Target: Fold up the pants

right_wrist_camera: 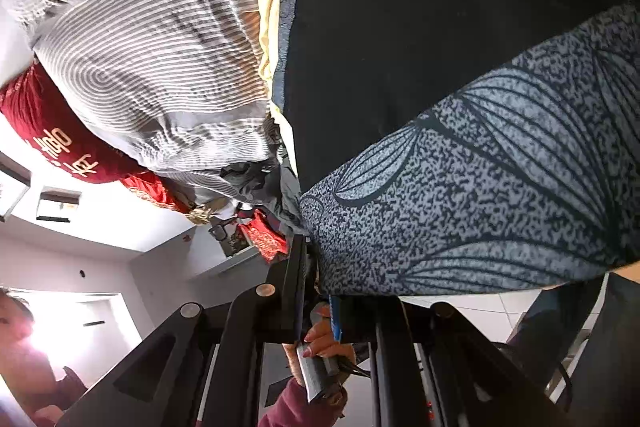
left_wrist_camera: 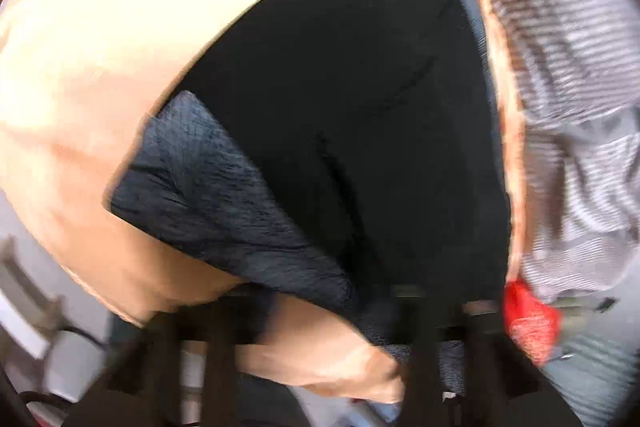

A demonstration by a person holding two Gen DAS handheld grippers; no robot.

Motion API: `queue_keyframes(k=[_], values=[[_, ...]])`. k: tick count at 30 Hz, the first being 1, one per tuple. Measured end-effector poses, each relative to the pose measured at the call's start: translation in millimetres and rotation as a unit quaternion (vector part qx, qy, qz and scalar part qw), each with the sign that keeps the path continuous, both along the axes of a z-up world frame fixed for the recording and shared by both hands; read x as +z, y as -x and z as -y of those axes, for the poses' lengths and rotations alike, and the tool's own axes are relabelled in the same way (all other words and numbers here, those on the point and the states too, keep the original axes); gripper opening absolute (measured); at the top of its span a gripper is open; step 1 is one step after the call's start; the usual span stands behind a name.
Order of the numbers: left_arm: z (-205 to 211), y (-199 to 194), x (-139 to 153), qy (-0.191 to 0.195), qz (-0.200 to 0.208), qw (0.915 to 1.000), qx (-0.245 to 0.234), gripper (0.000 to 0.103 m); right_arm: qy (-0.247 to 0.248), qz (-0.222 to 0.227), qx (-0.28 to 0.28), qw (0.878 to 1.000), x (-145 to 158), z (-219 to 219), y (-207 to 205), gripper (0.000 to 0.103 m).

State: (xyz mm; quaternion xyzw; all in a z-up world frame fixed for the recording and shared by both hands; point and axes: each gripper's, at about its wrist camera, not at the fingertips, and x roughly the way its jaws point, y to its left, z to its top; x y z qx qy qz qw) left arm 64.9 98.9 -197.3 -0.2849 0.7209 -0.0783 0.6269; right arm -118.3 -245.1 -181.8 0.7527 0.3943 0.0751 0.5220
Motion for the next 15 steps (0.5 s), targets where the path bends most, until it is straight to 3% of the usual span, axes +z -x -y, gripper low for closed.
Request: queue_keyframes(k=[2, 7, 13, 15], values=[[0, -1, 7, -0.004, 0.009, 0.9999, -0.009, 0.013, 0.009, 0.0, 0.004, 1.0, 4, 2, -4, 0.01], [7, -14, 59, -0.01, 0.062, 0.9966, -0.054, 0.013, 0.035, 0.03, 0.005, 0.999, 27, 22, -27, 0.009], [40, -66, 112, -0.006, 0.125, 0.9874, -0.097, 0.013, 0.074, 0.063, 0.028, 0.995, 53, 64, -81, 0.01], [56, -91, 117, -0.009, 0.145, 0.9836, -0.107, 0.013, 0.08, 0.062, 0.044, 0.994, 53, 78, -104, 0.01]])
